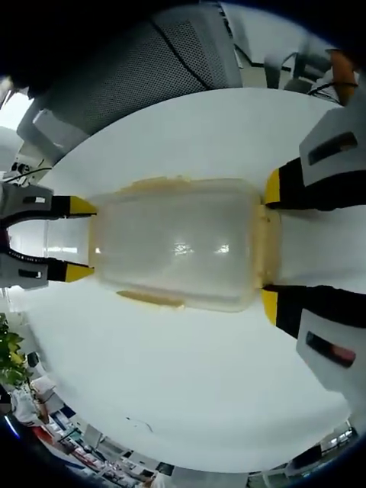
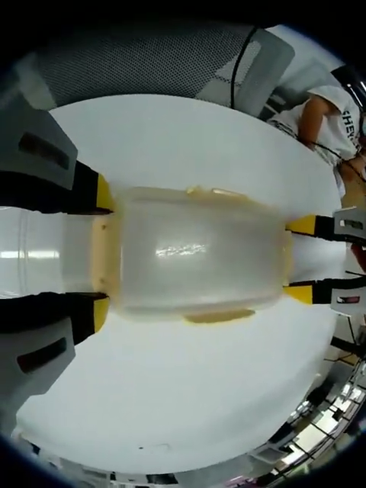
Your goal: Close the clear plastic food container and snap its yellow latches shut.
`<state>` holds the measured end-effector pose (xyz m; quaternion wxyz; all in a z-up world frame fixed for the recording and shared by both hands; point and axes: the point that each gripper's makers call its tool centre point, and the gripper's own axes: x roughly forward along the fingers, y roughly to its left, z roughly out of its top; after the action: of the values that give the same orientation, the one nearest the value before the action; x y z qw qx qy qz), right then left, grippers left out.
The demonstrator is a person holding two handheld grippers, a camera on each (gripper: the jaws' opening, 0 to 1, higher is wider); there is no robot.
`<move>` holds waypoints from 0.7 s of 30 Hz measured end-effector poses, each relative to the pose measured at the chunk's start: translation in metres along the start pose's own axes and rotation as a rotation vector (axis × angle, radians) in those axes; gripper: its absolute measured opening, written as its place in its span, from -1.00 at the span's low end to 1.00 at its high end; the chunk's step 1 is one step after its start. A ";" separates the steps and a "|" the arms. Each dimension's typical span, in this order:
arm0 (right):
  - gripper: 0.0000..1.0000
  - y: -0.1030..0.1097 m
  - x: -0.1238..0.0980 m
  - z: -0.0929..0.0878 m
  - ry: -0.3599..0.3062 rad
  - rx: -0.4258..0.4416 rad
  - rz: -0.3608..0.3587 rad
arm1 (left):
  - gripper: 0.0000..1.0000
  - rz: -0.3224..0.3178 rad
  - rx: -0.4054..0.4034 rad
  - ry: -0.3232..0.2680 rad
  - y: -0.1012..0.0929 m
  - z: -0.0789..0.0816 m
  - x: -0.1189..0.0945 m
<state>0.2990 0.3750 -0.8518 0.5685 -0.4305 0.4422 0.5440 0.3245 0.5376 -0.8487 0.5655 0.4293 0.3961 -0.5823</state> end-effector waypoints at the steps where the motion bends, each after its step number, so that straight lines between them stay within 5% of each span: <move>1: -0.26 -0.001 0.000 0.000 0.007 0.007 0.002 | -0.36 -0.001 0.001 0.000 0.000 0.000 0.000; 11: -0.25 -0.002 0.001 0.000 0.053 -0.011 0.012 | -0.32 -0.011 0.042 0.055 0.000 0.002 0.001; 21: -0.27 -0.001 0.000 -0.001 0.047 0.021 -0.002 | -0.35 -0.034 -0.027 0.052 -0.002 0.000 -0.002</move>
<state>0.3003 0.3745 -0.8521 0.5630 -0.4374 0.4608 0.5286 0.3227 0.5381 -0.8468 0.5508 0.4297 0.4259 -0.5749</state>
